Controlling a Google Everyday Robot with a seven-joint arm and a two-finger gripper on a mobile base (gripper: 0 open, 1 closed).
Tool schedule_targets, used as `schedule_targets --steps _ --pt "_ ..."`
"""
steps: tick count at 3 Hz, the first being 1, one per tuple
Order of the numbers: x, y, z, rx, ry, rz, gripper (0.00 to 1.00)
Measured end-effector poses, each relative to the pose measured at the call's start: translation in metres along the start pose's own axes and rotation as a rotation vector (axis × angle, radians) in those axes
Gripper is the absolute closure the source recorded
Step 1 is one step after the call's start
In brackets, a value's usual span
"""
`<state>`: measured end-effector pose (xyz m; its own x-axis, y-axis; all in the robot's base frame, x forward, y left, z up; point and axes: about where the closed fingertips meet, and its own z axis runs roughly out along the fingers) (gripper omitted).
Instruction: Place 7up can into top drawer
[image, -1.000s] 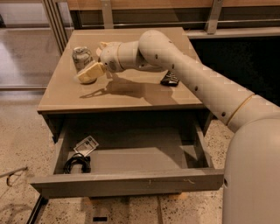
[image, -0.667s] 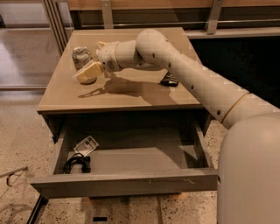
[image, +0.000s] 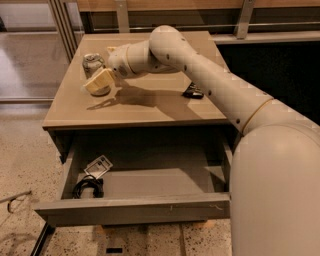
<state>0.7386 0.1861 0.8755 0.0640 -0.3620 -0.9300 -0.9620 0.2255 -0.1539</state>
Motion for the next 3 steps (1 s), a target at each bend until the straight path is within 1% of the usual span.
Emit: schedule_targets --steps 2,3 --pt "0.0069 -0.0034 0.0034 -0.028 0.085 -0.005 0.00" --pt "0.0076 -0.0037 0.0035 -0.030 0.092 -0.006 0.13"
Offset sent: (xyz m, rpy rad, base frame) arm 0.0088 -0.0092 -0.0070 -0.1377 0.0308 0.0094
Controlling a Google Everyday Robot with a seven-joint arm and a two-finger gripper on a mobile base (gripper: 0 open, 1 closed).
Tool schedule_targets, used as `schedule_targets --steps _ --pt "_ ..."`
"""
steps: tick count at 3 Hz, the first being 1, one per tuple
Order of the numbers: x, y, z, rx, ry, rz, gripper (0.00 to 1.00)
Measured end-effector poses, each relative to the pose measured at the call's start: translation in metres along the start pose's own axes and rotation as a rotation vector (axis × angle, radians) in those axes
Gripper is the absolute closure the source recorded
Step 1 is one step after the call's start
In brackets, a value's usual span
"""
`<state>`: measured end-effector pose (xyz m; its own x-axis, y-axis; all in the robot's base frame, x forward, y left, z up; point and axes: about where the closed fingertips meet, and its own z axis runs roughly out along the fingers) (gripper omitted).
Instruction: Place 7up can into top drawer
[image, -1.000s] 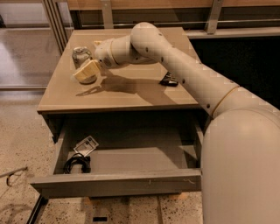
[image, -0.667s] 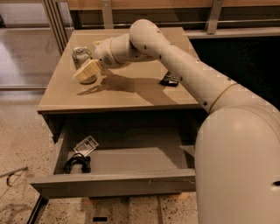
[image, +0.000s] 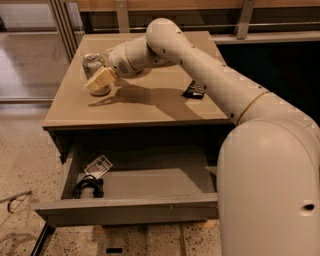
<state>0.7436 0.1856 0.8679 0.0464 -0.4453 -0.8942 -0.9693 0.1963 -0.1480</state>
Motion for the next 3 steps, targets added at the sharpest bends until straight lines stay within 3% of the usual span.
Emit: schedule_targets --steps 2,3 --pt "0.0000 0.0000 0.0000 0.000 0.000 0.000 0.59" --pt "0.0000 0.0001 0.0002 0.000 0.000 0.000 0.91"
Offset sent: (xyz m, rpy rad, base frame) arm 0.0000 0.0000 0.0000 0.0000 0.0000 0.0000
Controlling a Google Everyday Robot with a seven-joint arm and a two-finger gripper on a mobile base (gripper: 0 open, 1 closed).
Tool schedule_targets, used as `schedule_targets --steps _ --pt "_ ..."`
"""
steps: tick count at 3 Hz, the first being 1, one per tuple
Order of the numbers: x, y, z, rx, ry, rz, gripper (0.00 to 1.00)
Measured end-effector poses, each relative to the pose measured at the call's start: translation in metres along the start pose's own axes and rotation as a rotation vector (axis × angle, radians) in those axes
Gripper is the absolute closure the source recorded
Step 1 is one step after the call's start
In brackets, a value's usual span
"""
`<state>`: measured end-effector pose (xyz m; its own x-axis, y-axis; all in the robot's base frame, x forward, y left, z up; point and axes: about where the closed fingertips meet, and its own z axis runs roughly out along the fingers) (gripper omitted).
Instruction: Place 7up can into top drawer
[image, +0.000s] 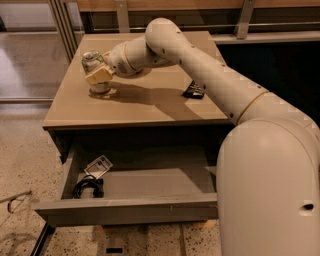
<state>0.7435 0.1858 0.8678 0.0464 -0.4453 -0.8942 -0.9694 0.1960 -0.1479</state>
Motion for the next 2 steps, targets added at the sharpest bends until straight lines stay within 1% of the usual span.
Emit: schedule_targets --steps 1,2 --pt "0.000 0.000 0.000 0.000 0.000 0.000 1.00" --pt "-0.007 0.020 -0.017 -0.023 -0.025 -0.002 1.00"
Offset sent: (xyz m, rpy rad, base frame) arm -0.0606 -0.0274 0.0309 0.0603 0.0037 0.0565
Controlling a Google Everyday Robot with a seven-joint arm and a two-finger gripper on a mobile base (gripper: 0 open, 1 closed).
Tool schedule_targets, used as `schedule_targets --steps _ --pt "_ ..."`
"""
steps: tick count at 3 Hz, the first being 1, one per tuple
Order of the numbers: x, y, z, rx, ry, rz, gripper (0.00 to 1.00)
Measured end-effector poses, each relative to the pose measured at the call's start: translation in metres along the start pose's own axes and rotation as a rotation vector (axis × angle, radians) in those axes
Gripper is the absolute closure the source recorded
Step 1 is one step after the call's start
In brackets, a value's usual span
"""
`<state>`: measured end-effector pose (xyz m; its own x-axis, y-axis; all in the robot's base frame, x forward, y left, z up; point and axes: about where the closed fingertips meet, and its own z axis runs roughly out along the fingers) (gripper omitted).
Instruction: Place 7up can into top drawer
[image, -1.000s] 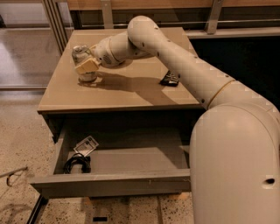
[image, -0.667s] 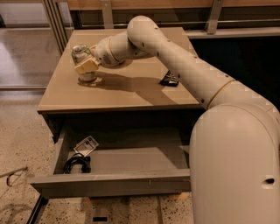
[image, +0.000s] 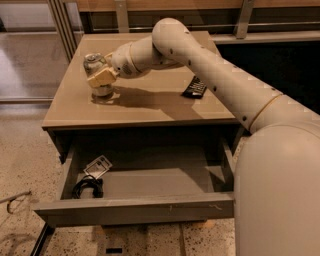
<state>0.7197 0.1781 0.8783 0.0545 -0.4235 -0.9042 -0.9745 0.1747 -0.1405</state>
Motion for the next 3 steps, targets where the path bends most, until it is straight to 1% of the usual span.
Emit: schedule_targets --steps 1,2,3 --pt "-0.015 0.034 -0.024 -0.032 -0.045 -0.012 1.00" --pt "-0.020 0.091 -0.059 -0.075 -0.069 -0.003 1.00" --pt "-0.020 0.091 -0.059 -0.075 -0.069 -0.003 1.00"
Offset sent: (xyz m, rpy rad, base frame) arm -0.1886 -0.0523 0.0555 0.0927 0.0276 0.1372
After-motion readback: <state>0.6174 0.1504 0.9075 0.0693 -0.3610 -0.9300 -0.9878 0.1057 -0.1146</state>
